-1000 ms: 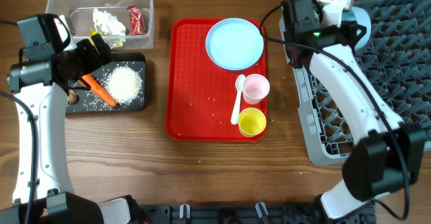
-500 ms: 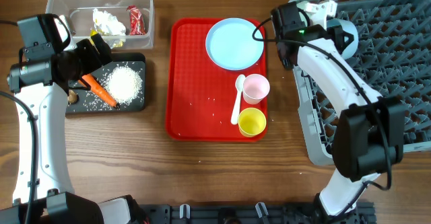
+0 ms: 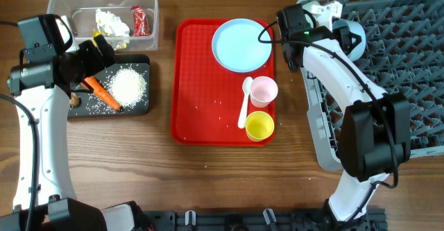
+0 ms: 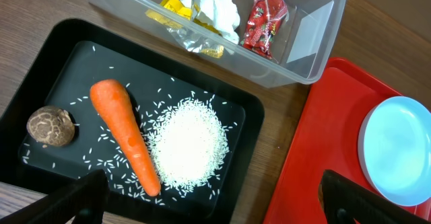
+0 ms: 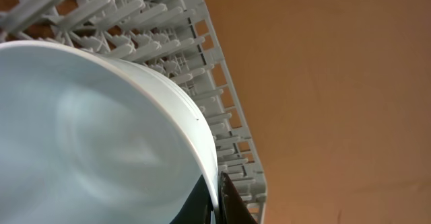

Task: Sort waste into correct bins and load items into the dishwasher rack
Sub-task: 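Carry the blue bowl with the right gripper and place it in the rack, then move the right gripper back over the light-blue plate on the red tray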

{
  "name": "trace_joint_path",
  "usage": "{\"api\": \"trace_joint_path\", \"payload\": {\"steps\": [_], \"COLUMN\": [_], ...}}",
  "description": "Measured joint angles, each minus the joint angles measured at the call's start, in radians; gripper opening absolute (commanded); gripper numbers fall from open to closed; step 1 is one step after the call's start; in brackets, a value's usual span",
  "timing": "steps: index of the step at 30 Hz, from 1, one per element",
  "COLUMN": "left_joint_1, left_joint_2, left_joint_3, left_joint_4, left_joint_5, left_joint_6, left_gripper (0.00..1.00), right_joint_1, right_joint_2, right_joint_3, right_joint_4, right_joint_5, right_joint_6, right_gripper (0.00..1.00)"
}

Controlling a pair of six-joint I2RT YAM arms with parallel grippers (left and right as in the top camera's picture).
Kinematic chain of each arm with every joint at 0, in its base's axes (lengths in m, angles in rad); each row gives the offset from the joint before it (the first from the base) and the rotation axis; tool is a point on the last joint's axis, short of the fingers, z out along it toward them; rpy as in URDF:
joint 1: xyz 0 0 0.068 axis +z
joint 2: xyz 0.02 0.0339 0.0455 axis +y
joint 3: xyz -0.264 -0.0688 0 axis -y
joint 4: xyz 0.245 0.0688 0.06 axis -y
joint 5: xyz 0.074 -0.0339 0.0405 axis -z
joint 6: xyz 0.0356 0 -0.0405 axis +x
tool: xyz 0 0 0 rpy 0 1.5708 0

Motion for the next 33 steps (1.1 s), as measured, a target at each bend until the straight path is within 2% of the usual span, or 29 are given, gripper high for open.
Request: {"api": "trace_joint_path", "payload": {"steps": [5, 11, 17, 23, 24, 26, 27, 28, 29, 33], "left_joint_1": [0.000, 0.000, 0.000, 0.000, 0.000, 0.000, 0.000, 0.000, 0.000, 0.000], "left_joint_2": [0.000, 0.000, 0.000, 0.000, 0.000, 0.000, 0.000, 0.000, 0.000, 0.000], "left_joint_3": [0.000, 0.000, 0.000, 0.000, 0.000, 0.000, 0.000, 0.000, 0.000, 0.000], "left_joint_4": [0.000, 0.000, 0.000, 0.000, 0.000, 0.000, 0.000, 0.000, 0.000, 0.000], "left_joint_5": [0.000, 0.000, 0.000, 0.000, 0.000, 0.000, 0.000, 0.000, 0.000, 0.000], "left_joint_6": [0.000, 0.000, 0.000, 0.000, 0.000, 0.000, 0.000, 0.000, 0.000, 0.000], "left_gripper": [1.00, 1.00, 1.00, 1.00, 1.00, 1.00, 1.00, 1.00, 1.00, 1.00], "right_joint_1": [0.000, -0.002, -0.002, 0.019, 0.023, 0.029, 0.032, 0.035, 0.039, 0.062], "right_joint_2": [0.002, 0.004, 0.004, 0.004, 0.004, 0.003, 0.003, 0.003, 0.003, 0.009], "right_joint_3": [0.000, -0.001, -0.001, -0.001, -0.001, -0.001, -0.001, -0.001, -0.001, -0.001], "right_joint_4": [-0.076, -0.221, -0.219, -0.222, -0.226, -0.235, -0.245, -0.252, -0.259, -0.281], "right_joint_5": [0.007, 0.014, -0.028, -0.080, -0.086, -0.105, -0.127, -0.153, -0.184, -0.320], "right_joint_6": [0.002, 0.104, 0.173, 0.170, 0.156, 0.116, 0.096, 0.082, 0.071, 0.026], "right_gripper": [0.04, 0.04, 0.04, 0.06, 0.10, 0.28, 0.49, 0.78, 1.00, 1.00]}}
